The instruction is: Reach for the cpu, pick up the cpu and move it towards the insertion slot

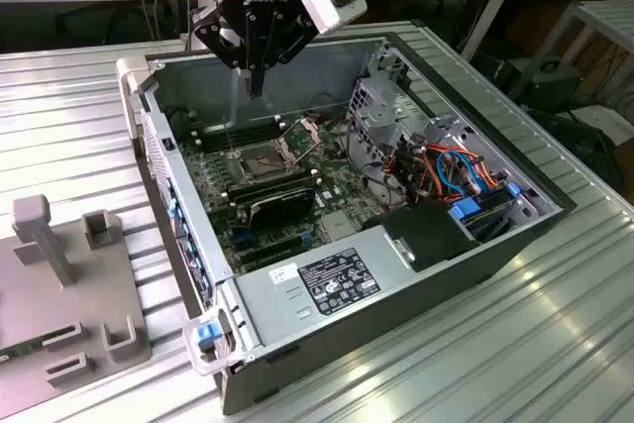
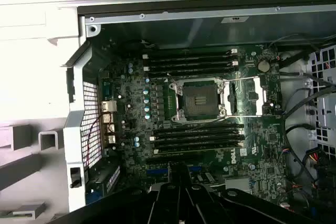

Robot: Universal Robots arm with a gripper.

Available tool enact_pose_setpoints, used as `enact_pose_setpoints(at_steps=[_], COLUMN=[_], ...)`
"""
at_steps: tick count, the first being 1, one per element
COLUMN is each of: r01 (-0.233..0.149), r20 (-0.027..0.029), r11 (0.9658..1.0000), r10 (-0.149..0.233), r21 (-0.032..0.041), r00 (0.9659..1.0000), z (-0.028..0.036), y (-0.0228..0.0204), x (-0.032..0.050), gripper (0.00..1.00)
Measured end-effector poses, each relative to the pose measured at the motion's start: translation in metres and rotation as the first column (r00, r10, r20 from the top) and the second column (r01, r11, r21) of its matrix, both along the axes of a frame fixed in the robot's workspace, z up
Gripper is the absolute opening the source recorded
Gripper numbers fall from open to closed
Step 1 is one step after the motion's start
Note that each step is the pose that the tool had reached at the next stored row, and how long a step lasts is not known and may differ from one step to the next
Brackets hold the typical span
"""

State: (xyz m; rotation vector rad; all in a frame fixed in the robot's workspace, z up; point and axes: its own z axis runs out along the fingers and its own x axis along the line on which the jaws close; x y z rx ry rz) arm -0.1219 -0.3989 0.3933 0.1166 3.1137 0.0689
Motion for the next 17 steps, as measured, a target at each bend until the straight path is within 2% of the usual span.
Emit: enact_pose_setpoints(at_steps=[5,8,10,15,16,17], r01=[0.000,0.000,0.000,0.000,0.000,0.000], r20=[0.0001,-0.0001,0.0000,0.0000,0.0000,-0.0001], r11=[1.0000,1.0000,1.0000,1.0000,1.0000,1.0000], r10=[0.000,0.000,0.000,0.000,0.000,0.000], r21=[0.0001,-0.0001,-0.0001,-0.0001,0.0000,-0.0001], r00=[1.0000,1.0000,1.0000,1.0000,1.0000,1.0000], z=[-0.0001,0.0001,0.0000,-0.0002,-0.0003,-0.0003], y=[0.0000,0.0000,-0.0001,-0.0040,-0.0045,-0.0048], x=[-0.0002,-0.0039,-0.0114,-0.0252,-0.0296,-0.0379], gripper=[0.11,0.11,0.11,0.11,0.11,0.11])
